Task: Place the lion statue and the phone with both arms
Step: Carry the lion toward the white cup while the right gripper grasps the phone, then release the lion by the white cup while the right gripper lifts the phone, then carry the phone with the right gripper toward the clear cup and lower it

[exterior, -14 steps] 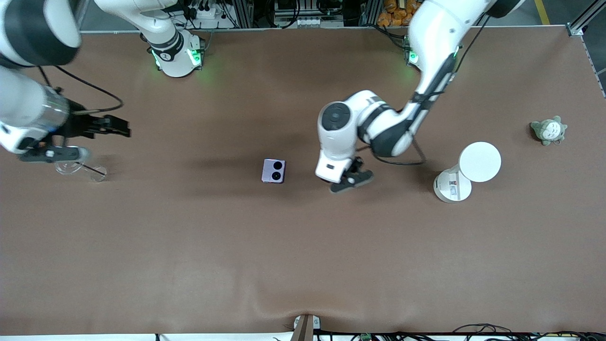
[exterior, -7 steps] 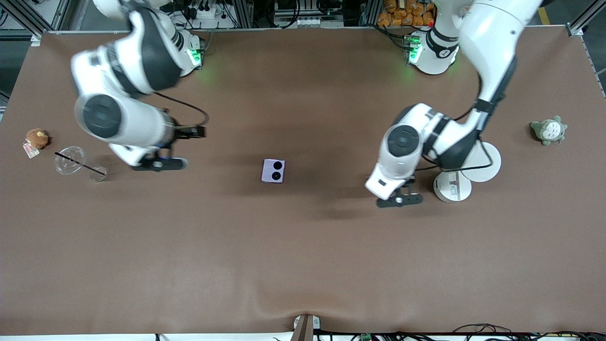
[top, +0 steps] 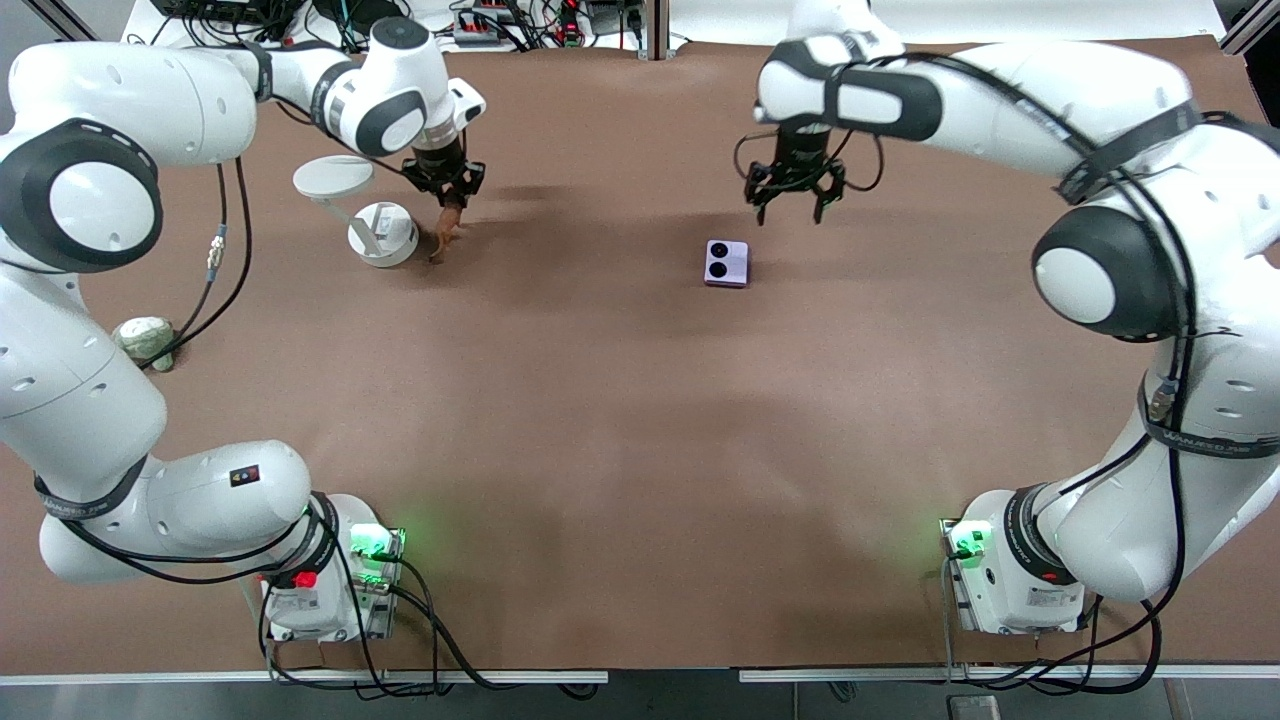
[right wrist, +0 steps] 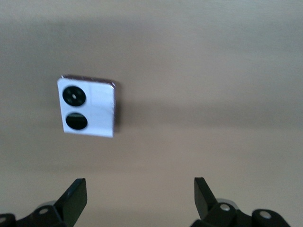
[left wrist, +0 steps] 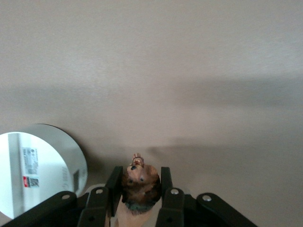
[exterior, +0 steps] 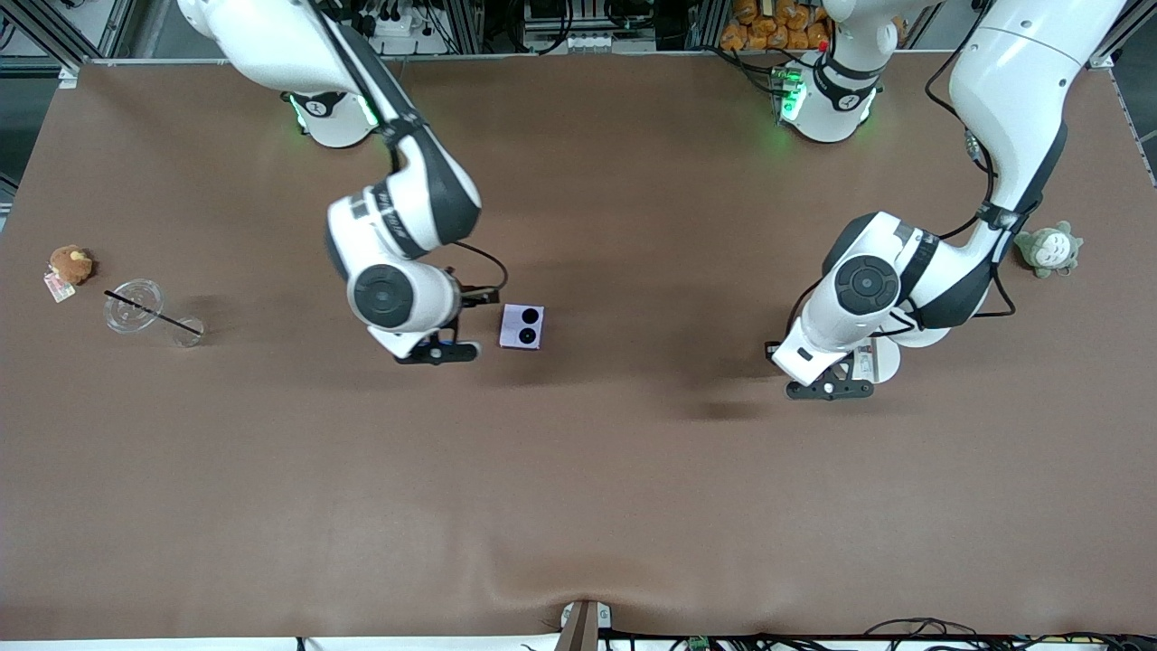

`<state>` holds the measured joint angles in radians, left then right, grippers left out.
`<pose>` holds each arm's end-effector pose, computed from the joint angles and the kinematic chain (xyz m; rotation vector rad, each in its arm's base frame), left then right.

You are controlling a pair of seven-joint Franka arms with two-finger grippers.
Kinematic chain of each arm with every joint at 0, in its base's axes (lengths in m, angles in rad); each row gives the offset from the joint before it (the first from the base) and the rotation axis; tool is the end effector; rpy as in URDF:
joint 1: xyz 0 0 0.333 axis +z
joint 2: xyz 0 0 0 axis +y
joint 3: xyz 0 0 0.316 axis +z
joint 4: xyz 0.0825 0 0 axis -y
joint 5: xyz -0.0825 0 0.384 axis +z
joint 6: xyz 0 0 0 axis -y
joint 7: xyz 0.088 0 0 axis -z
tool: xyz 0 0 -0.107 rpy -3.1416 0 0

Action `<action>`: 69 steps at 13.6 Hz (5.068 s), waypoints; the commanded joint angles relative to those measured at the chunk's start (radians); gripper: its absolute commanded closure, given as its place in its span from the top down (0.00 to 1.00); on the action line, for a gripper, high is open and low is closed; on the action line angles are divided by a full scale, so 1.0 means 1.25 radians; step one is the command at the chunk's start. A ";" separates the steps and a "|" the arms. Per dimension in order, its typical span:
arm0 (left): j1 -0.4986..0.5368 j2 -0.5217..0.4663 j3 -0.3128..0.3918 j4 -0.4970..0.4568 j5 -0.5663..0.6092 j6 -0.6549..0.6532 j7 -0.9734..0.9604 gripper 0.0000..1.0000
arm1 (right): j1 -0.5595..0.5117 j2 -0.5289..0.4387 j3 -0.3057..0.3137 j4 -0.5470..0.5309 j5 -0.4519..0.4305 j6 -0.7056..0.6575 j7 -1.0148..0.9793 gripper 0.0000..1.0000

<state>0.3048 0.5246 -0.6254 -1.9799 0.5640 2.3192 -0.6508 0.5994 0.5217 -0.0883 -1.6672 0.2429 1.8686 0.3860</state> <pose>0.5799 -0.1696 0.2387 -3.0362 0.0223 -0.0181 0.5473 0.3341 0.2834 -3.0718 -0.0323 0.5578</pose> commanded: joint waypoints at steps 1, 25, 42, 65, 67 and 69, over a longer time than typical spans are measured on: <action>0.041 -0.020 -0.014 -0.057 0.032 0.058 -0.002 0.00 | 0.041 0.037 -0.009 -0.006 0.014 0.091 0.067 1.00; 0.074 -0.167 -0.218 0.407 -0.163 -0.520 -0.026 1.00 | 0.096 0.141 -0.009 -0.033 0.018 0.318 0.145 0.00; -0.223 -0.498 0.456 0.313 -0.467 -0.682 0.427 1.00 | -0.405 -0.062 -0.028 -0.124 -0.039 0.008 -0.474 0.00; -0.283 -0.573 0.479 0.214 -0.434 -0.612 0.437 1.00 | -0.594 0.020 -0.029 -0.232 -0.043 0.315 -0.639 1.00; -0.282 -0.574 0.479 0.214 -0.435 -0.613 0.437 1.00 | -0.592 0.018 -0.030 -0.207 -0.045 0.263 -0.640 1.00; -0.282 -0.573 0.479 0.216 -0.435 -0.612 0.437 1.00 | -0.589 0.016 -0.029 -0.147 -0.043 0.131 -0.629 1.00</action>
<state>-0.0520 -0.2011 -0.0275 -1.7319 0.0356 1.5576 -0.1198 -0.1190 0.5612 -0.1416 -1.9121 0.1916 2.1613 -0.4009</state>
